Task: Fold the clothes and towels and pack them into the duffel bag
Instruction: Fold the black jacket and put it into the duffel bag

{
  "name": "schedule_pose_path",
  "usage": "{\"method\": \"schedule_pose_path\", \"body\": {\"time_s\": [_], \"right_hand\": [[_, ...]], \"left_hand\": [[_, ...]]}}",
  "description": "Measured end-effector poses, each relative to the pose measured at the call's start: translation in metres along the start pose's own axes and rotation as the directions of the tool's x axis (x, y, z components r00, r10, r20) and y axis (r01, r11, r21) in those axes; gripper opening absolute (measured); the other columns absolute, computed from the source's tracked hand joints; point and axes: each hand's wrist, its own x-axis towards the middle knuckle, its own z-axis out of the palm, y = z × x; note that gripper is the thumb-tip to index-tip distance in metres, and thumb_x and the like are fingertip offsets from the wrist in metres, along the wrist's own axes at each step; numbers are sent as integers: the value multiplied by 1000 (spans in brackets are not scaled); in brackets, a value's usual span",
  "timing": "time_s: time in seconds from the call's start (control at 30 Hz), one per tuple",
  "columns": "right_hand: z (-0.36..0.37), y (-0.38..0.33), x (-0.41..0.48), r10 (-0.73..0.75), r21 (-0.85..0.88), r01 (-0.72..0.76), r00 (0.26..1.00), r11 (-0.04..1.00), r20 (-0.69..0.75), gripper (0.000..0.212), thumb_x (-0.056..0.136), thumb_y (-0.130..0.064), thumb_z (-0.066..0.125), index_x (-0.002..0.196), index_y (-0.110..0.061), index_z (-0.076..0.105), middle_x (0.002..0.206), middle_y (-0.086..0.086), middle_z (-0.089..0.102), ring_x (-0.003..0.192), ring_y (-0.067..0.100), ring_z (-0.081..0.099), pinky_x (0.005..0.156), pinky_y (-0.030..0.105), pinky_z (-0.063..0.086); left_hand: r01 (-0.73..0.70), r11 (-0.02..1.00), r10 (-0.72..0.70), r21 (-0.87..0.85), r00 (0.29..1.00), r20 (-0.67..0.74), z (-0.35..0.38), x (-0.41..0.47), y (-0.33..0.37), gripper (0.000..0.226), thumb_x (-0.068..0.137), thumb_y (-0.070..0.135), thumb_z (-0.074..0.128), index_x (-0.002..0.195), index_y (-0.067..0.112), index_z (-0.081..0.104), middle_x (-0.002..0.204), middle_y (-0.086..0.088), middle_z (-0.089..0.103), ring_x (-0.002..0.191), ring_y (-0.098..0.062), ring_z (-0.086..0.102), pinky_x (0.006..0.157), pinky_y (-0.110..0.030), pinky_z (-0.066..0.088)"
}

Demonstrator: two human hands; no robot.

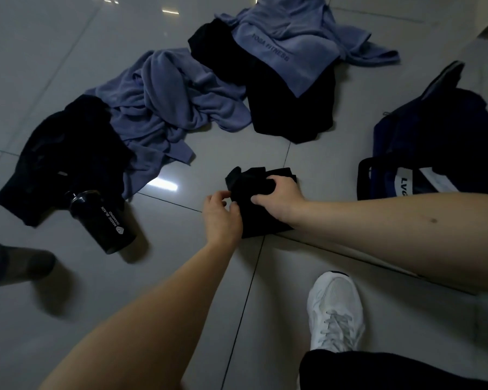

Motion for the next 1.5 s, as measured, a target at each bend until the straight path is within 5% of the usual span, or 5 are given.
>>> {"method": "schedule_pose_path", "body": {"time_s": [0.3,0.63,0.8,1.0,1.5], "right_hand": [[-13,39,11,260,-308,-320,940,896,-221,46,91,-32,61,133,-16,50,142,12,40,132,35,34,107,43,35],[-14,45,23,420,77,-414,881,907,-216,64,80,-15,73,134,-10,38,126,10,57,113,31,59,97,37,52],[-23,49,21,359,183,-343,931,921,-66,46,67,-18,76,110,-14,59,103,6,69,92,27,68,85,40,59],[-39,33,5,265,345,-287,958,894,110,83,54,-49,92,121,-11,63,112,6,72,99,23,70,93,42,57],[-185,-17,-75,34,288,43,966,957,-257,53,81,-20,81,127,-14,55,121,6,65,109,26,63,96,39,53]], "left_hand": [[25,998,-31,53,993,117,22,5,0,34,94,29,66,122,13,56,119,5,44,100,-11,53,95,-30,48],[286,950,-251,-125,938,239,43,23,9,60,87,31,76,133,6,47,119,-9,62,102,-24,64,91,-39,55],[286,946,-227,-151,920,320,41,24,16,36,86,26,77,113,6,64,99,-8,71,87,-23,69,79,-35,58],[263,942,-180,-206,919,352,22,18,34,35,83,23,77,105,11,52,102,-11,67,89,-28,70,79,-46,61],[155,889,7,-431,936,352,26,-46,198,44,78,37,82,105,7,66,101,-11,72,91,-29,72,81,-40,60]]}}
